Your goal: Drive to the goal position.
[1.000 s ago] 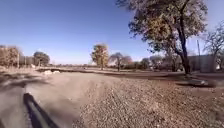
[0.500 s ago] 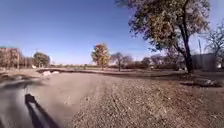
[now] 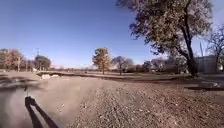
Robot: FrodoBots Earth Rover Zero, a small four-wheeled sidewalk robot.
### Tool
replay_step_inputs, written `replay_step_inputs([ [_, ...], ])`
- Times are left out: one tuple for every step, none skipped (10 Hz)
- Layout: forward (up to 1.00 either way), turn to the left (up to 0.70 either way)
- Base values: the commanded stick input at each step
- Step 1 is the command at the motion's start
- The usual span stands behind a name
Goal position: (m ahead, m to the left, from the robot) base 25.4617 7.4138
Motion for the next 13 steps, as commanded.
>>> replay_step_inputs([
  [0.50,0.00],
  [0.50,0.00],
  [0.50,0.00],
  [0.50,0.00],
  [0.50,0.00],
  [0.50,0.00],
  [0.50,0.00],
  [0.50,0.00],
  [0.50,0.00],
  [0.50,0.00],
  [0.50,0.00],
  [0.50,0.00],
  [0.50,0.00],
])
